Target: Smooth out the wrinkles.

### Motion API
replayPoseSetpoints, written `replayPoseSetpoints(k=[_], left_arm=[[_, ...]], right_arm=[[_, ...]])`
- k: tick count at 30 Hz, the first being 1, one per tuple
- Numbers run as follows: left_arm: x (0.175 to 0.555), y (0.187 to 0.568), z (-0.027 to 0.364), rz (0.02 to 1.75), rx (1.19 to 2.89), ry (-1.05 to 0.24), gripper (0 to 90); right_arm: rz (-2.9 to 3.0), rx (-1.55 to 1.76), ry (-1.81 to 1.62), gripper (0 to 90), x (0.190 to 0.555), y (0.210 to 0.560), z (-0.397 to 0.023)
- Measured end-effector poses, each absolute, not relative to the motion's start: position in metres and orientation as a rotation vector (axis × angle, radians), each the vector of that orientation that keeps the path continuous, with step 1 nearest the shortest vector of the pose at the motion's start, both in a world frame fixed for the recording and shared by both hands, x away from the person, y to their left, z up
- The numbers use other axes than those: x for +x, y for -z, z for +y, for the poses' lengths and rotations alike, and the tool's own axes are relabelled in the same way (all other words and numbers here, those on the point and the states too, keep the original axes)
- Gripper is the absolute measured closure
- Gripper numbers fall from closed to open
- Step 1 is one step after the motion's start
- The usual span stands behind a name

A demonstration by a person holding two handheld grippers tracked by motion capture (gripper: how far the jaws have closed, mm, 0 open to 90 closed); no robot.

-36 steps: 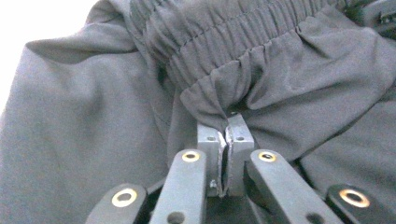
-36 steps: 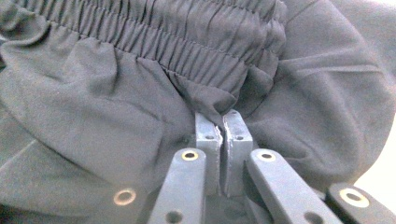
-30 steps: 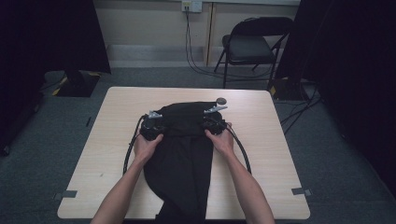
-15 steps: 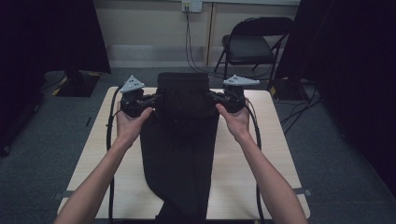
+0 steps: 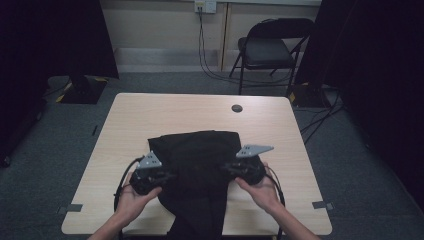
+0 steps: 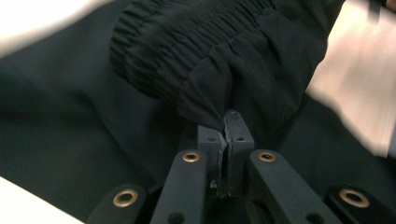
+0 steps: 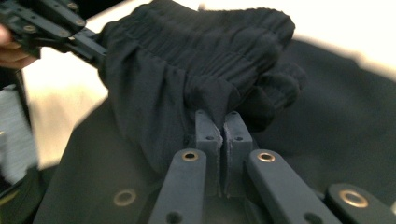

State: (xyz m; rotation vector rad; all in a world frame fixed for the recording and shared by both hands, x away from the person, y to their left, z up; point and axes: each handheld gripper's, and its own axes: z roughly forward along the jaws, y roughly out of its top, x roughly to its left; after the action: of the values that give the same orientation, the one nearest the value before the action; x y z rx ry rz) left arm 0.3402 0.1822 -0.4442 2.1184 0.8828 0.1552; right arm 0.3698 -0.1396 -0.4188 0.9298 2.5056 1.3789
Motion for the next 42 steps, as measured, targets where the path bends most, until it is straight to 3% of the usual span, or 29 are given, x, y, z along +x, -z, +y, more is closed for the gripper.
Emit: replayPoseSetpoints(k=[3, 9, 16, 21, 26, 37, 42], left_arm=[[0.339, 0.467, 0.179, 0.896, 2.191, -0.098, 87.8], [0.343, 0.485, 0.171, 0.948, 2.217, -0.162, 87.8], [0.398, 0.489, 0.171, 1.026, 2.167, -0.382, 87.9], [0.457, 0.493, 0.170, 1.115, 2.092, -0.456, 87.9], [0.493, 0.496, 0.166, 1.194, 2.004, -0.444, 87.8], [0.502, 0.483, 0.172, 1.129, 2.017, -0.405, 87.6], [0.512, 0.442, 0.175, 1.101, 1.920, -0.444, 88.1]], right_arm=[[2.606, 0.946, -1.274, 87.4, 0.362, 0.451, -0.136], [2.658, 0.981, -1.156, 87.5, 0.366, 0.490, -0.132], [2.522, 1.016, -1.140, 87.7, 0.417, 0.494, -0.116], [2.423, 1.081, -1.143, 87.7, 0.471, 0.498, -0.106], [2.372, 1.159, -1.044, 87.6, 0.523, 0.493, -0.097], [2.354, 1.205, -1.103, 87.1, 0.538, 0.489, -0.102], [2.247, 1.205, -1.272, 87.3, 0.545, 0.450, -0.110]])
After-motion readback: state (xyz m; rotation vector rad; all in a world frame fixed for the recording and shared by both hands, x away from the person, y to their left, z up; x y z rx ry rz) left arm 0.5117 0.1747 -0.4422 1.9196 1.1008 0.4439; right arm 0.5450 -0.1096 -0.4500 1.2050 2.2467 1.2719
